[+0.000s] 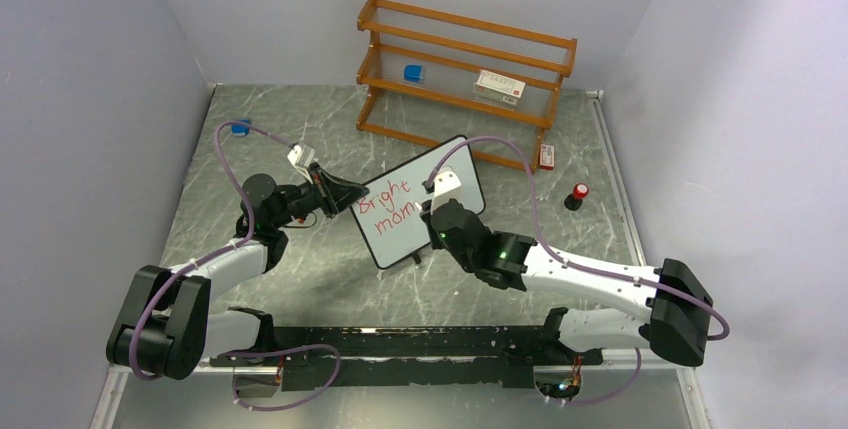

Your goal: Write a sentence on the whiteboard

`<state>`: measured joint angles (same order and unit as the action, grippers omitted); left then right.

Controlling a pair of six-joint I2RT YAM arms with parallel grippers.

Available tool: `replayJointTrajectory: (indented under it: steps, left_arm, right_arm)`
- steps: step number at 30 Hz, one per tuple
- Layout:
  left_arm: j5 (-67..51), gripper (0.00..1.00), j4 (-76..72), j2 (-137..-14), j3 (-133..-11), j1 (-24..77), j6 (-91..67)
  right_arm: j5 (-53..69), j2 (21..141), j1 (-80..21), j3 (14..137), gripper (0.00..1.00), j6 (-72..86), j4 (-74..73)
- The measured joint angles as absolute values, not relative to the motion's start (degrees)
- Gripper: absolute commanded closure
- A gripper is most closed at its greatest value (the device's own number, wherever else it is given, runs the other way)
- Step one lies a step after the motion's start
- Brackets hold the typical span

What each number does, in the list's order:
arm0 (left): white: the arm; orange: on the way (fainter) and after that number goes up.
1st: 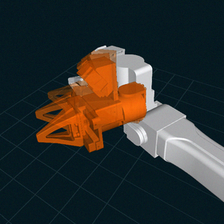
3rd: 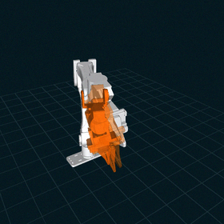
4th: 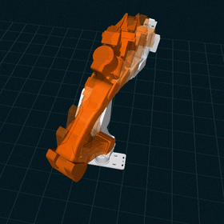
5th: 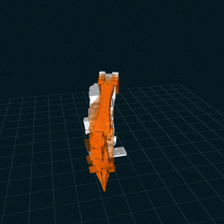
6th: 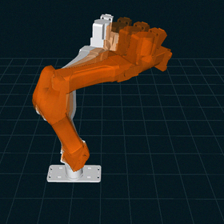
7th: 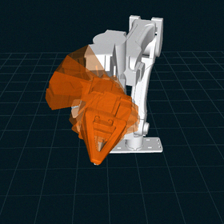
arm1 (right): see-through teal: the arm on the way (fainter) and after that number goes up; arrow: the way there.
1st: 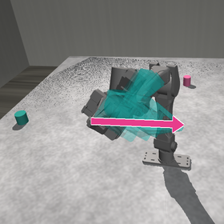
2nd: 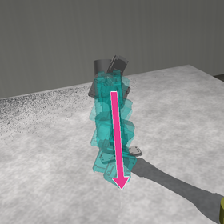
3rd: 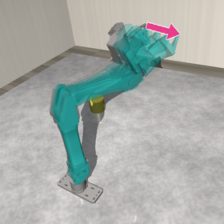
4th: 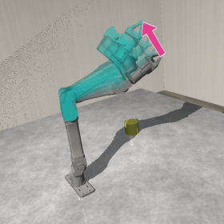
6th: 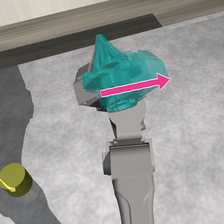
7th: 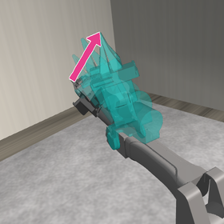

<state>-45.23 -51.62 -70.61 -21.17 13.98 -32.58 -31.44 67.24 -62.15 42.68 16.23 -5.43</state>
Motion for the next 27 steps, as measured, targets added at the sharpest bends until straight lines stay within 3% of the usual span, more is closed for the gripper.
replayJointTrajectory:
  steps: [27]
  left_arm:
    - [-45.0,0.95,-50.9,-70.6,-21.5,14.0,-32.3]
  right_arm:
    - [-34.7,68.4,-61.6,42.7,1.0,16.0,-6.3]
